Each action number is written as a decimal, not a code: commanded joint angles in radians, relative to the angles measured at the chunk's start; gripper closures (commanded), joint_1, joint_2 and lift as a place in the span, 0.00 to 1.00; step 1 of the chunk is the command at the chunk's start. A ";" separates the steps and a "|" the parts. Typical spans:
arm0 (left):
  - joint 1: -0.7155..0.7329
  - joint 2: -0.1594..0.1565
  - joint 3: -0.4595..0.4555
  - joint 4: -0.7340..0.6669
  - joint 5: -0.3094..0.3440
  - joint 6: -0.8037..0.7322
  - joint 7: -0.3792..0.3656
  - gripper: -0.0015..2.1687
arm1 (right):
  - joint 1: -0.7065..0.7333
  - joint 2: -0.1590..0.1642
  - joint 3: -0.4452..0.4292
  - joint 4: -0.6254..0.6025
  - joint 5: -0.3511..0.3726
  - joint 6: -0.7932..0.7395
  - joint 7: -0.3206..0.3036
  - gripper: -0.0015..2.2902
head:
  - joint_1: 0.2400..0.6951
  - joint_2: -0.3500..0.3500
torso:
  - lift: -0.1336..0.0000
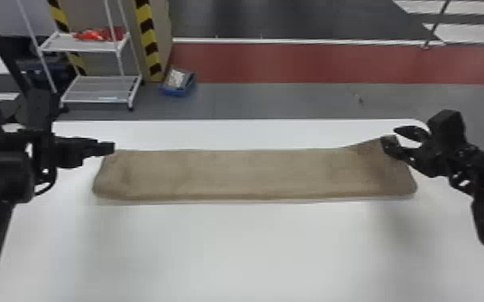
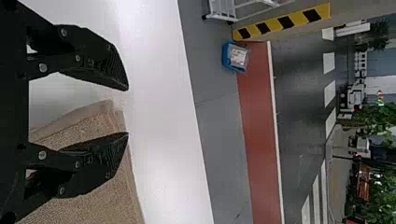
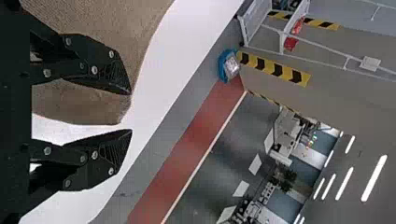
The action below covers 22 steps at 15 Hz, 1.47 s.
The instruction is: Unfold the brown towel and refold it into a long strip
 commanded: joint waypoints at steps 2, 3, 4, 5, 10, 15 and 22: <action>0.030 0.001 0.060 -0.042 0.015 -0.010 -0.007 0.01 | 0.031 0.001 -0.016 -0.027 -0.002 -0.017 -0.063 0.03 | 0.99 0.49 | 0.09; 0.043 0.001 0.068 -0.060 0.032 -0.010 -0.010 0.01 | 0.038 -0.001 -0.028 -0.033 -0.005 -0.033 -0.067 0.03 | 0.99 0.49 | 0.09; 0.059 0.001 0.088 -0.082 0.048 -0.010 -0.010 0.01 | 0.046 -0.005 -0.035 -0.042 -0.017 -0.033 -0.066 0.03 | 0.99 0.49 | 0.09; 0.079 -0.001 0.092 -0.108 0.068 -0.010 -0.007 0.01 | 0.063 -0.005 -0.038 -0.062 -0.022 -0.033 -0.061 0.03 | 0.98 0.49 | 0.09; 0.149 -0.022 0.132 -0.183 0.147 0.073 -0.016 0.01 | 0.143 -0.001 -0.107 -0.145 -0.102 0.047 0.026 0.04 | 1.00 0.47 | 0.09; 0.433 -0.163 0.186 -0.470 0.290 -0.305 0.134 0.01 | 0.397 0.082 -0.186 -0.558 -0.283 0.167 0.078 0.04 | 1.00 0.45 | 0.09; 0.692 -0.231 -0.061 -0.636 0.226 -0.713 0.430 0.01 | 0.647 0.311 -0.025 -0.984 -0.290 0.207 0.011 0.03 | 1.00 0.57 | 0.09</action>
